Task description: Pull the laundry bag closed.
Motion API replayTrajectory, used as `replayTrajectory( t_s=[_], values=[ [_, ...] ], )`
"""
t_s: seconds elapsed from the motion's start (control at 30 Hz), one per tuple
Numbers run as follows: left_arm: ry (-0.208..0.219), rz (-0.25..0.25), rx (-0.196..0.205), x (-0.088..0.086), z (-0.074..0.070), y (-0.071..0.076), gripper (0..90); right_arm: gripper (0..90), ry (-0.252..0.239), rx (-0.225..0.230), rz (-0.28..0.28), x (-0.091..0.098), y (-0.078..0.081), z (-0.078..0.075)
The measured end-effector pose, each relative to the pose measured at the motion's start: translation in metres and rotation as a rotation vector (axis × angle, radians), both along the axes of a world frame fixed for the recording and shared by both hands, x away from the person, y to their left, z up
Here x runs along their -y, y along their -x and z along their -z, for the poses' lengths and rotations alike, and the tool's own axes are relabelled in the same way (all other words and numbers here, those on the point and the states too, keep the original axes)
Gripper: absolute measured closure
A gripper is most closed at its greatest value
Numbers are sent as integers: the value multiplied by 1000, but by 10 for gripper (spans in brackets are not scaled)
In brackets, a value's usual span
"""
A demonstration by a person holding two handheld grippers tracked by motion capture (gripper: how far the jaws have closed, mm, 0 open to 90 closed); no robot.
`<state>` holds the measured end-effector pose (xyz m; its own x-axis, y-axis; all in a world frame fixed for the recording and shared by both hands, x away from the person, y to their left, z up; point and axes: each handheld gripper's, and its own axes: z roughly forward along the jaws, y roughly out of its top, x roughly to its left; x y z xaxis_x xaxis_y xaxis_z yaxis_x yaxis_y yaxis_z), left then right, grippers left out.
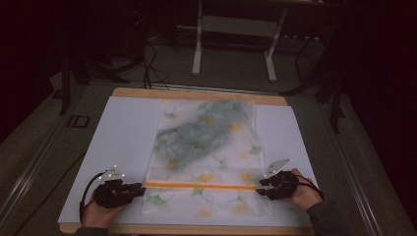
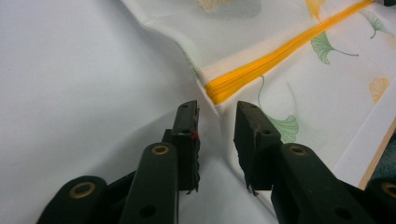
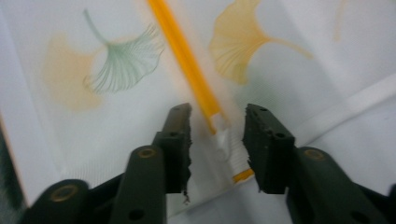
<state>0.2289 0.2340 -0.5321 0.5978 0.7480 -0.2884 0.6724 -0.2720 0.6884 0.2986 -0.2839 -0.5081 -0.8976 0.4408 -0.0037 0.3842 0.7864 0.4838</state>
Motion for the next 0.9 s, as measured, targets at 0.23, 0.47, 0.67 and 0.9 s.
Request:
replayTrajectory(
  t_s=[0.23, 0.47, 0.67, 0.9],
  values=[
    [11, -54, 18, -11, 0, 1, 676, 563, -87, 67, 147, 10, -6, -2],
    [-47, -123, 50, -14, 0, 1, 634, 534, -132, 93, 294, 17, -9, 3],
    [-115, -230, 65, -15, 5, -4, 577, 521, -226, 144, 429, 28, -7, 13],
    [-194, -336, 137, -13, 6, -11, 529, 519, -268, 176, 550, 44, -4, 31]
  ],
)
